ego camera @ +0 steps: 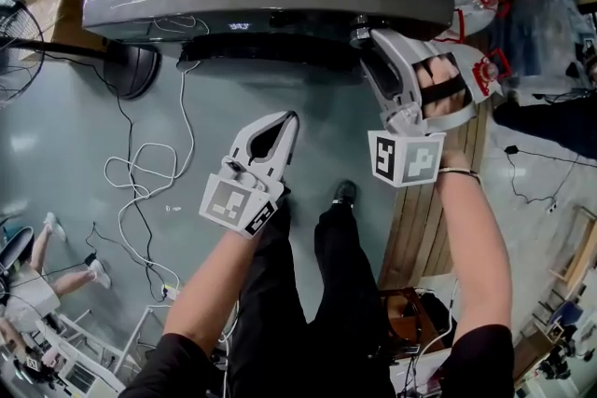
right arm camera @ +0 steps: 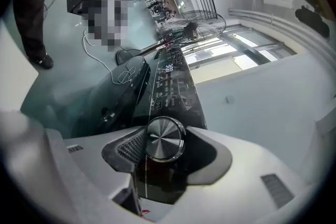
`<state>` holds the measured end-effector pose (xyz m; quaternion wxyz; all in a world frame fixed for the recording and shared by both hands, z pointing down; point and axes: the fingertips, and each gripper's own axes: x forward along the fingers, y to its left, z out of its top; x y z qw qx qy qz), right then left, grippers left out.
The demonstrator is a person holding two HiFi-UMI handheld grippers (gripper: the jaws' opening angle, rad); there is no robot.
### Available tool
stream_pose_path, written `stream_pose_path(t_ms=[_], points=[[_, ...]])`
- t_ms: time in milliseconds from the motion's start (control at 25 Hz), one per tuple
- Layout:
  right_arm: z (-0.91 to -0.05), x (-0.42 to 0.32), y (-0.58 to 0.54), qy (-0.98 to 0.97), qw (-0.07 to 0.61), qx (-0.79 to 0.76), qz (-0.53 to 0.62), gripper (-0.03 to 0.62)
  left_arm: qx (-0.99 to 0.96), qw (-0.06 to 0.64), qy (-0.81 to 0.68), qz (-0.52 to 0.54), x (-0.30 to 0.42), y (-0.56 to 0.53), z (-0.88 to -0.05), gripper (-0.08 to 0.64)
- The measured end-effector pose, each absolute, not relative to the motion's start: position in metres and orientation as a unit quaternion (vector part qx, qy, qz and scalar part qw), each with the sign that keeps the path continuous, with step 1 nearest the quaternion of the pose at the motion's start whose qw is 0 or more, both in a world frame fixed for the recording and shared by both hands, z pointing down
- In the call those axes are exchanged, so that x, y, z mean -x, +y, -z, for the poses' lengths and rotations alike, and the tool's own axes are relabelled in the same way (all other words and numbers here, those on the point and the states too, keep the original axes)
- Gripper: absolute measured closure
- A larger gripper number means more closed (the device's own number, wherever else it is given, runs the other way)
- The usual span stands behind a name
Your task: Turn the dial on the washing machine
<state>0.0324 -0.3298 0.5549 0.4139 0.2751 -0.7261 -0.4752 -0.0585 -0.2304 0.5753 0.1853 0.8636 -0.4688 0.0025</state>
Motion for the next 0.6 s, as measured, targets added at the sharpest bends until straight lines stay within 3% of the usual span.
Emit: stream_pose_path(t_ms=[600], points=[[-0.5556, -0.0313, -0.3284, -0.706, 0.43, -0.203, 0.525, 0.35, -0.851, 0.179, -0.494, 0.005, 0.0579, -0.2271, -0.5674, 0.545]])
